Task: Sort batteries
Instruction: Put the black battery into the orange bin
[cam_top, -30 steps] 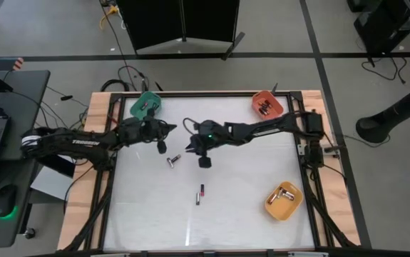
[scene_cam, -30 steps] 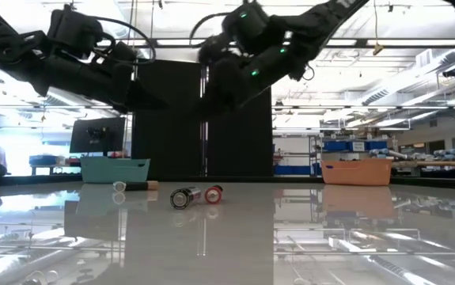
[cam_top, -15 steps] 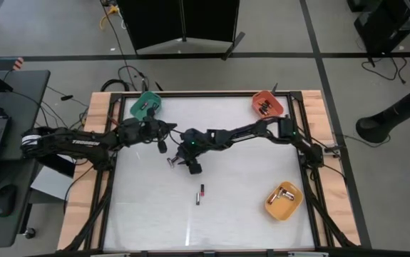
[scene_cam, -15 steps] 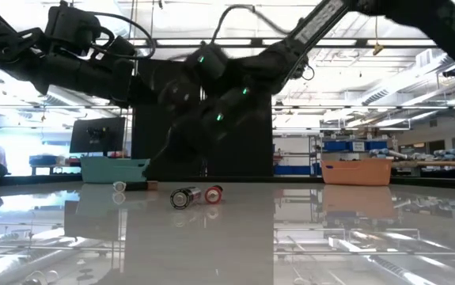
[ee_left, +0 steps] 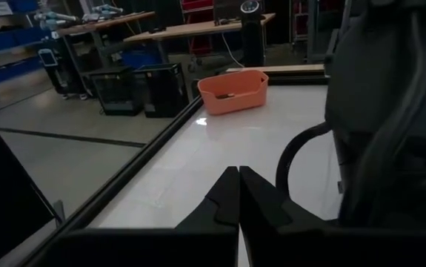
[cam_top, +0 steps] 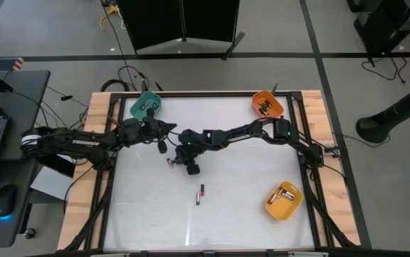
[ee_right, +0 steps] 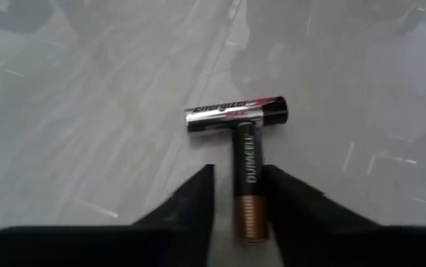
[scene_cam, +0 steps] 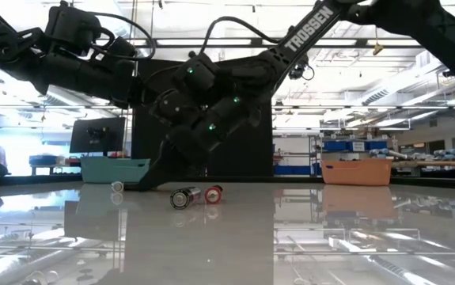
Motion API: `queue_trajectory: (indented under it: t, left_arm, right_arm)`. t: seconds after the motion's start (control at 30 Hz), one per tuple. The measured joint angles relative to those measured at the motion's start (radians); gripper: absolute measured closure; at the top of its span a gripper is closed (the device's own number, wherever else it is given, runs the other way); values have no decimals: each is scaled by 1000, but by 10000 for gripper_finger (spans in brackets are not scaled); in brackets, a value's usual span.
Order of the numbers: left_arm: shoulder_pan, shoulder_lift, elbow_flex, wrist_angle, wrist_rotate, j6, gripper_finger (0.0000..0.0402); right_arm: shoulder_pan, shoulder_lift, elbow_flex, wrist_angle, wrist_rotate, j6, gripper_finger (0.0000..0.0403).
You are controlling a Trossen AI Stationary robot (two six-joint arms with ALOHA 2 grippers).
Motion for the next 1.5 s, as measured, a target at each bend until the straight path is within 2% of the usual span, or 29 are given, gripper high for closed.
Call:
queue_trajectory:
  t: [0.1, 0.13, 0.2, 0.47, 0.57, 0.67, 0.93, 1.1, 1.3, 1.5]
  left_arm:
    - [-1, 0, 0, 0, 0, -9, 393]
    - [-1, 0, 0, 0, -1, -15, 393]
    - [-1, 0, 0, 0, -9, -26, 393]
    - [-1, 1, 0, 24, -29, -27, 393]
    - [-1, 1, 1, 34, -29, -26, 393]
    - [-1, 1, 1, 34, -29, -26, 393]
    - [-1, 1, 1, 42, -29, -21, 393]
    - [-1, 1, 1, 50, -29, -7, 393]
    - [-1, 1, 1, 50, -29, -26, 393]
    - [-1, 1, 1, 47, -26, -27, 393]
  right_arm:
    - [1, -2, 1, -21, 0, 0, 340]
    - [1, -3, 2, -29, 1, -1, 344]
    - [1, -16, 1, -51, 22, -9, 344]
    - [14, -147, -10, -270, 258, -60, 344]
    - [5, -236, -64, -312, 349, -77, 344]
    - [-21, -335, -176, -332, 400, -65, 344]
    - [-203, -673, -545, -313, 520, 123, 344]
    - [-374, -834, -672, -305, 626, 251, 344]
    - [-559, -843, -722, -299, 614, 271, 344]
    - [-623, -775, -742, -301, 581, 293, 344]
